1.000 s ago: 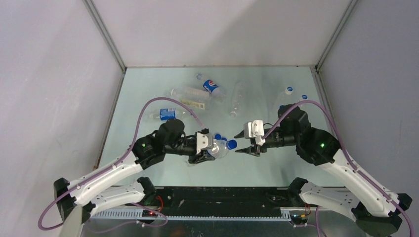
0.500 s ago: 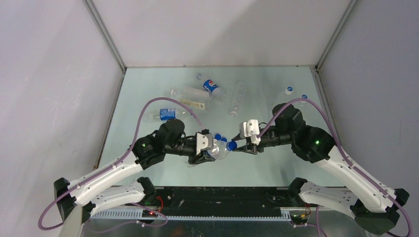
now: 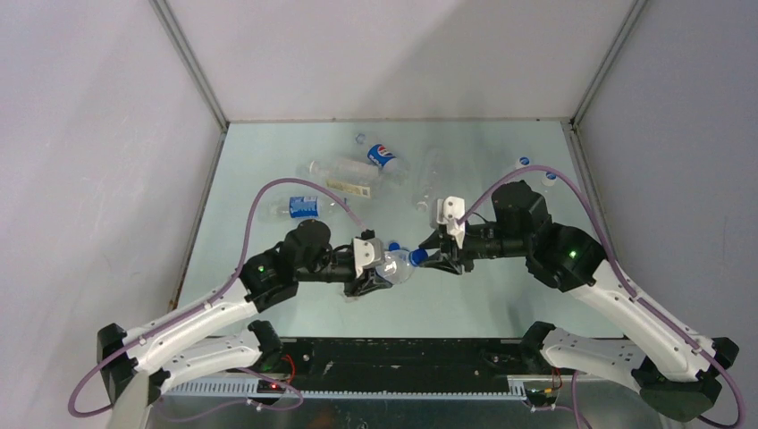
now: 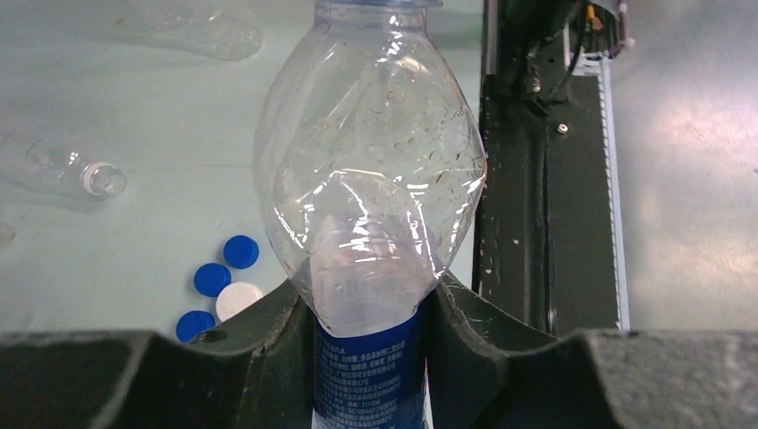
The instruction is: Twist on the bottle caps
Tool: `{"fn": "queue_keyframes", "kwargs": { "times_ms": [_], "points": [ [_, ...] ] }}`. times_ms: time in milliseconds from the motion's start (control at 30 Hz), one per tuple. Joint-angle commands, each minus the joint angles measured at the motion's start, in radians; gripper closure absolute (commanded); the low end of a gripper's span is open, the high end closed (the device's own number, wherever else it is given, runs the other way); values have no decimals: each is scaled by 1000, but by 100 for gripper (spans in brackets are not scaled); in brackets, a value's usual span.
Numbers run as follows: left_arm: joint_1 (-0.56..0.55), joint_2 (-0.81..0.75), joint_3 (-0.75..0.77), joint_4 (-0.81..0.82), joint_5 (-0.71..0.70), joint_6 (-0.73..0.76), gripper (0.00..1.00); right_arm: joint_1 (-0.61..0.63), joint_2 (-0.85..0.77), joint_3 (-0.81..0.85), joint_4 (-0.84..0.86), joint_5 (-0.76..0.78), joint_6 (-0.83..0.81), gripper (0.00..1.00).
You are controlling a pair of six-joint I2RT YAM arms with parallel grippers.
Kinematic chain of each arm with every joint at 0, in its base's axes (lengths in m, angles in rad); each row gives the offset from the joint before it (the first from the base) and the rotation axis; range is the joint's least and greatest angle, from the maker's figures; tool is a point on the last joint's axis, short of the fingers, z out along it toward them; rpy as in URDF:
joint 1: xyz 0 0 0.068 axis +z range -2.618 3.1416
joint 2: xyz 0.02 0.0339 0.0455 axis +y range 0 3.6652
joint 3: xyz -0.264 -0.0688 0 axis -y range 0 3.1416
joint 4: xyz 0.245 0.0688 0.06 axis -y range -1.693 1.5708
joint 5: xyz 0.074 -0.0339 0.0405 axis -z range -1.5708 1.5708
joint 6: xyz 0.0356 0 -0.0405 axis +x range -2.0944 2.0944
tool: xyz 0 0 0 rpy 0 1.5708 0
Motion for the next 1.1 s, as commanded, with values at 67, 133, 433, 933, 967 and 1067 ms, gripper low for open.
{"fn": "queue_keyframes", "kwargs": {
  "times_ms": [67, 133, 433, 933, 967, 1067],
  "points": [
    [-88, 1, -27, 400, -366, -106, 74, 16, 49, 17, 16, 180, 507, 100],
    [-143, 28, -36, 443, -535, -86, 74, 16, 56, 16, 6, 298, 699, 100],
    [-439, 244, 32, 585, -1247, 125, 75, 52, -61, -203, 168, 594, 1257, 100],
    [-262, 94, 5, 259, -702, -90, 74, 4, -179, -169, 245, 448, 850, 24],
    [-222, 76, 7, 219, -618, -96, 74, -2, -184, -163, 246, 429, 770, 22],
    [-161, 51, 9, 171, -507, -113, 74, -20, -208, -158, 247, 388, 689, 21]
  ]
}}
